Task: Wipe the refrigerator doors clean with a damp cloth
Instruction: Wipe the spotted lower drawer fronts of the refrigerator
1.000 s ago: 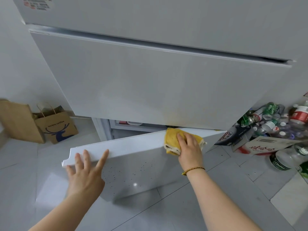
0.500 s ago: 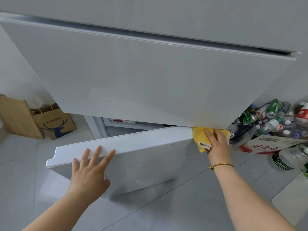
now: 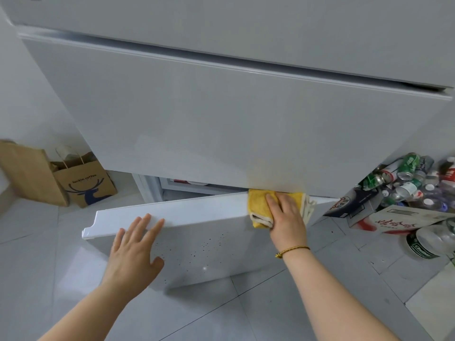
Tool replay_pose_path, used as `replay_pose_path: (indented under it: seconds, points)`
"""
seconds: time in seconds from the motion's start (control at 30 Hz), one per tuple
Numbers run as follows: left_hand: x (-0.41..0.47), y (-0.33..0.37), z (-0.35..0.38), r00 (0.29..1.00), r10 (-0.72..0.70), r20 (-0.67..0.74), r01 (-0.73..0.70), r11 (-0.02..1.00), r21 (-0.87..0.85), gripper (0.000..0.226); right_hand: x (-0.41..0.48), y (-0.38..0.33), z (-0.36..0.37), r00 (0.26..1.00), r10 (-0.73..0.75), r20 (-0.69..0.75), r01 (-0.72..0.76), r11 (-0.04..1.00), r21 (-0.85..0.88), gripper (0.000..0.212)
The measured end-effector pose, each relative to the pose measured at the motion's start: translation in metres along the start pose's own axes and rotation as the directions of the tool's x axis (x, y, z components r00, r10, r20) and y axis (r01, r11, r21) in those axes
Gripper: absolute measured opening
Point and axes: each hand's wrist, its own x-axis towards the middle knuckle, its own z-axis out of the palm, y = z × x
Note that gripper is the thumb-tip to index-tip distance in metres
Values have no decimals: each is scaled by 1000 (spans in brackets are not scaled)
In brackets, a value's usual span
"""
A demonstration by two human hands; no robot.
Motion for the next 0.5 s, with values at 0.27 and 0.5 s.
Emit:
replay_pose_path:
  seconds: [0.27,0.5]
  points:
    - [16,-81,-6,862,-507,-15,390,681,-620,51,-5,-91,28,994,-14,-112,26,994,105,88]
    - [41,-120,-18,952,-306,25,255,739,-623,31,1,-137,45,984,-48,-172,56,998,38,96]
